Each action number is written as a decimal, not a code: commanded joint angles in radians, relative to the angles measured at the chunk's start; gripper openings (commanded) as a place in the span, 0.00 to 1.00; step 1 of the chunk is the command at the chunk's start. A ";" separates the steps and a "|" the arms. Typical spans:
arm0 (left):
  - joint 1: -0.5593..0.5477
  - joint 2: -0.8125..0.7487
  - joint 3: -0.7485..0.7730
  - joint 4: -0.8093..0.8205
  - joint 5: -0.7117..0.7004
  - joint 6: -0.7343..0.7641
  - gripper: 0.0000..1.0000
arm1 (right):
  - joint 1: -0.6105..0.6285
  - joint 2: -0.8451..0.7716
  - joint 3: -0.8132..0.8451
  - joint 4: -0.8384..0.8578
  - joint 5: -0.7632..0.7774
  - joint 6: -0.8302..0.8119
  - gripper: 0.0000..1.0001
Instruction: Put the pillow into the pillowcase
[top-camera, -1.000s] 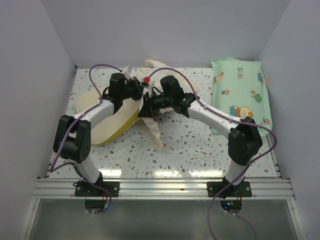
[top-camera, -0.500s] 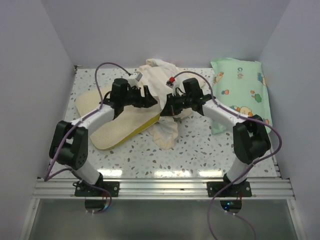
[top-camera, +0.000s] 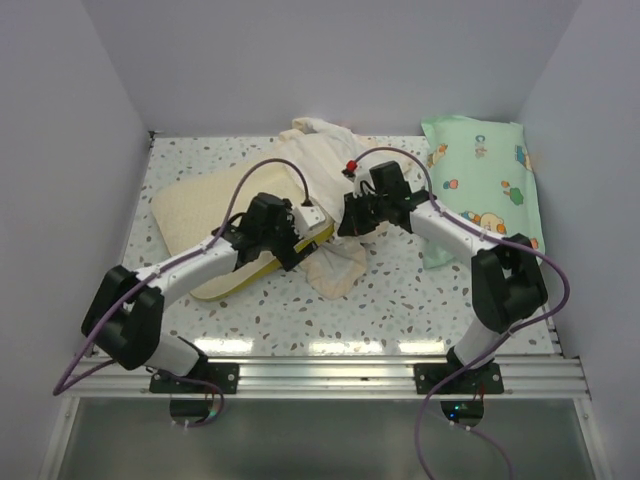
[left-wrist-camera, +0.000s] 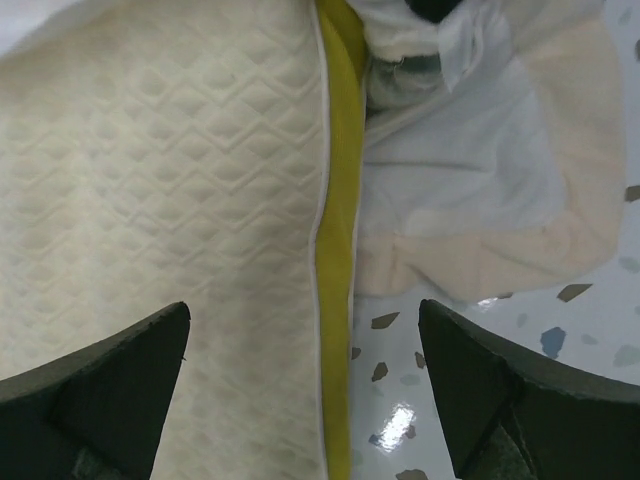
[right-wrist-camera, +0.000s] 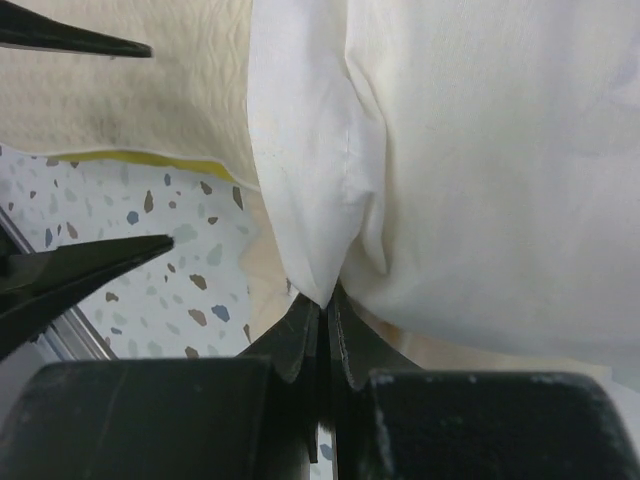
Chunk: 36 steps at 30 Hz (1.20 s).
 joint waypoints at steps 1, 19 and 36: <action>-0.023 0.096 0.001 0.082 -0.119 0.120 1.00 | -0.001 -0.012 0.029 -0.026 0.030 -0.010 0.00; 0.168 0.189 0.314 0.396 0.287 -0.660 0.00 | 0.180 0.049 0.254 0.080 -0.139 0.053 0.00; 0.208 0.216 0.036 0.579 0.295 -1.075 0.00 | 0.201 0.003 0.102 0.291 -0.234 0.198 0.10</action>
